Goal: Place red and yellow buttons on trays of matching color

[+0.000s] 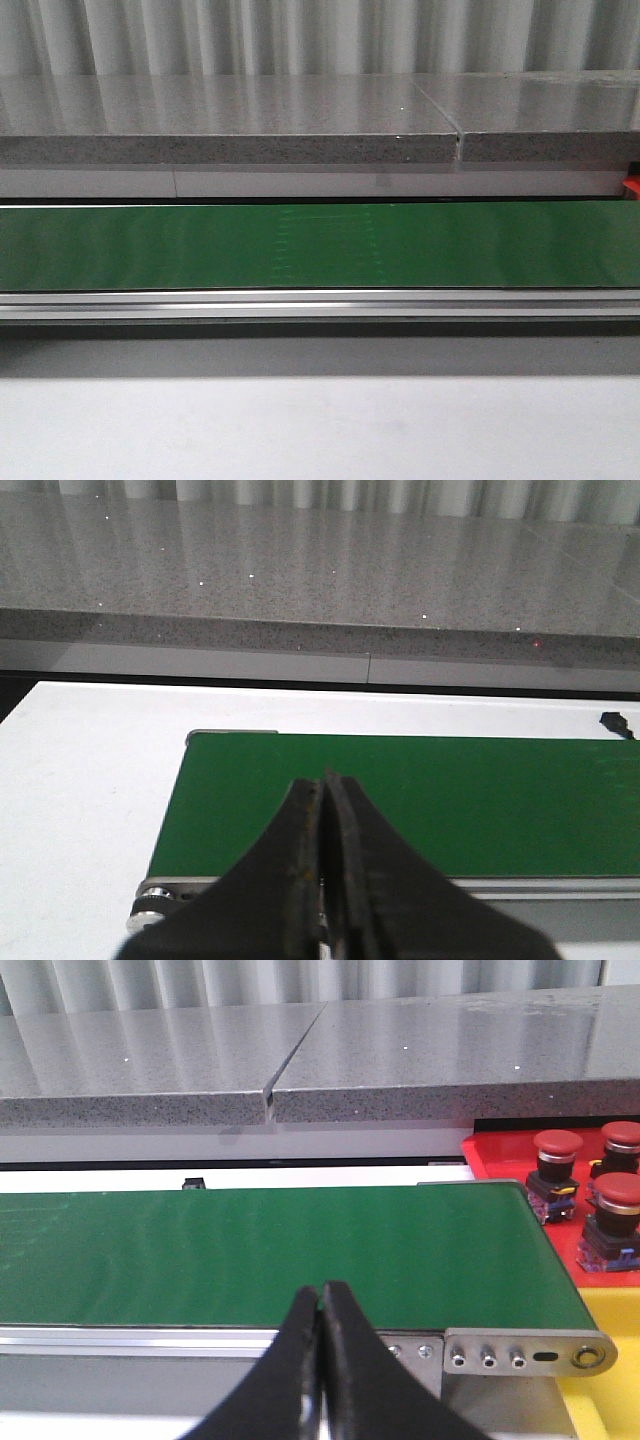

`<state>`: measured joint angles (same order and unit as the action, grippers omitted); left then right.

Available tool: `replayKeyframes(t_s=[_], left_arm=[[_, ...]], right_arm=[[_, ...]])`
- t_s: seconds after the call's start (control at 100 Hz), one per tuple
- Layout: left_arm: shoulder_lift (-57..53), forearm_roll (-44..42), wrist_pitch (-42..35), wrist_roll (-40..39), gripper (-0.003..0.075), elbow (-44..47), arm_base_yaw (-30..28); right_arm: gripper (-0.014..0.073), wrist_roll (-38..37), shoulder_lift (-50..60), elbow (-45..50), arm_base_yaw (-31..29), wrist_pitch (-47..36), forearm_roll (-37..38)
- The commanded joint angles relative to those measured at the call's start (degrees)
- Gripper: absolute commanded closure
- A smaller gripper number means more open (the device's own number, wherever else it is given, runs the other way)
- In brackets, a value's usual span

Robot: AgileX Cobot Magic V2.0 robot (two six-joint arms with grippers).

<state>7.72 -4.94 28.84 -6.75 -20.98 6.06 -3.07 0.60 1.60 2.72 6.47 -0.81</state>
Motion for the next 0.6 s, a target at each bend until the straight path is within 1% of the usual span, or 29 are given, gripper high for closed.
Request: replayKeyframes(t_s=[0.0,0.17,0.32,0.5,0.59], left_arm=[[0.6,-0.1,-5.3,0.0,0.0741,-1.2,0.4],[-0.6,-0.7,-14.1,0.0,0.0741,2.0,0.4],[-4.1,-1.2,-18.0,0.0,0.0741,7.2,0.0],[-10.2,-1.1,-23.6,0.0,0.0741,14.5,-2.2],[-10.3,-0.9,-26.0,0.0,0.0741,17.4,-2.9]], right_arm=[[0.0662,0.0,0.6,-0.9,0.1,-4.6,0.0],[0.0662,0.0,0.6,-0.9,0.1,-4.6,0.0],[0.0662,0.0,0.6,-0.9,0.1,-4.6,0.0],[0.0662,0.0,0.6,-0.9,0.1,-4.6,0.0],[0.0662,0.0,0.6,-0.9,0.1,-4.6,0.0]])
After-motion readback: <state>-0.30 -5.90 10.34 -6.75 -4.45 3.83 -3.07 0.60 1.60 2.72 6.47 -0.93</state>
